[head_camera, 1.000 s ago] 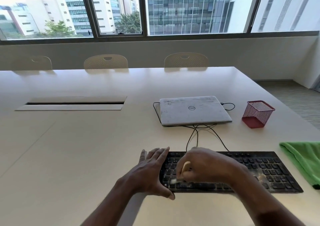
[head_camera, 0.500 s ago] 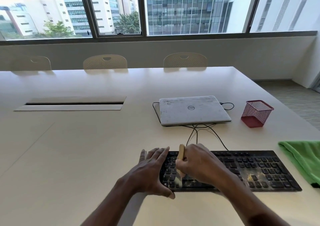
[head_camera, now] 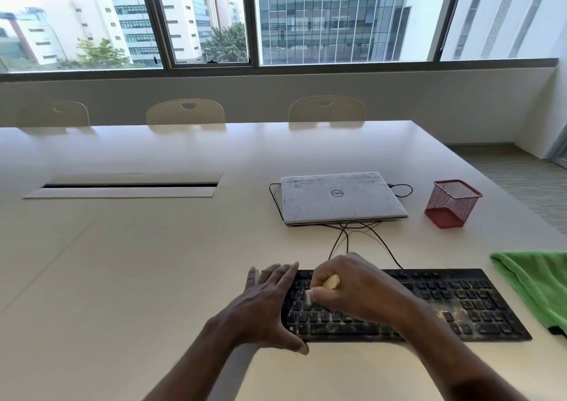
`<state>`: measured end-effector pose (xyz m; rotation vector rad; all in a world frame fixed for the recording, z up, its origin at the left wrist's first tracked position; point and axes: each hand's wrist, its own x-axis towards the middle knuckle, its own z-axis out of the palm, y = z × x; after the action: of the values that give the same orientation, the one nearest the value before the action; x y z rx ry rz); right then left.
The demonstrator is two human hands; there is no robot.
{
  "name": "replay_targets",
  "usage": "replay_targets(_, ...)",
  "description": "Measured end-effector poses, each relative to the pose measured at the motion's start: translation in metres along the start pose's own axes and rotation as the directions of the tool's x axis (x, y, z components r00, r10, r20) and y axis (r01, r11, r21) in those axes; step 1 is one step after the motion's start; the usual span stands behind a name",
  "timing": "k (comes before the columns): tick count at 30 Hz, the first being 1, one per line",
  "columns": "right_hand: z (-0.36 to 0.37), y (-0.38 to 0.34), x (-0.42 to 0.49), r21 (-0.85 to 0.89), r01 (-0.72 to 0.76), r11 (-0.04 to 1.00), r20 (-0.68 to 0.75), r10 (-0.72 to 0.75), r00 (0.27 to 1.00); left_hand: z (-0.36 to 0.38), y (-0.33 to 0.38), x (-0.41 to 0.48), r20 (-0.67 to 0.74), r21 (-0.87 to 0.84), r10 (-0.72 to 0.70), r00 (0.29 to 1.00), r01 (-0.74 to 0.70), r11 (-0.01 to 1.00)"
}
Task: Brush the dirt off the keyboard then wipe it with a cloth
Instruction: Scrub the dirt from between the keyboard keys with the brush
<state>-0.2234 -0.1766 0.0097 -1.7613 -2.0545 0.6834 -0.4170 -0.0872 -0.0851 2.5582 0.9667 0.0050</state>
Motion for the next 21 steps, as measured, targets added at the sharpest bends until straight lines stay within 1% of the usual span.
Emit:
replay_targets(2,0.004,-0.002,0.001,-0.028,0.011,1.0,0.008,-0.011,1.0,0.0,0.0,0.0,0.002,0.004,-0.001,1.0,0.001,1.0)
replay_targets(4,0.007,-0.003,0.001,-0.041,0.01,0.999,0.048,-0.009,0.999,0.0,0.0,0.0,0.004,0.007,-0.001,1.0,0.001,1.0)
replay_targets(7,0.004,-0.003,0.0,-0.005,-0.006,1.0,0.095,0.006,0.995,0.0,0.0,0.0,0.008,-0.003,-0.004,1.0,0.004,1.0)
replay_targets(11,0.002,-0.004,0.003,0.049,-0.025,0.998,-0.038,0.027,0.999,0.0,0.001,0.0,0.011,0.003,-0.007,1.0,0.007,1.0)
replay_targets(12,0.004,-0.005,0.004,0.058,-0.033,0.998,-0.031,0.034,0.999,0.0,0.001,0.0,0.013,0.004,-0.008,1.0,0.008,1.0)
replay_targets(15,0.007,-0.004,0.002,0.068,-0.061,0.996,0.102,0.054,0.993,-0.001,0.001,0.0,0.009,0.003,-0.006,1.0,0.006,1.0)
replay_targets(16,0.006,-0.004,0.001,0.062,-0.071,0.996,0.12,0.063,0.991,-0.001,0.001,0.0,0.006,0.003,-0.006,1.0,0.006,1.0)
replay_targets(18,0.002,-0.002,0.003,0.032,-0.084,0.996,0.079,0.081,0.994,0.0,0.0,0.0,-0.001,0.003,-0.004,1.0,0.004,1.0)
replay_targets(21,-0.004,0.002,0.004,0.033,-0.107,0.994,-0.04,0.109,0.993,0.0,-0.001,0.001,-0.001,0.003,0.005,1.0,-0.005,1.0)
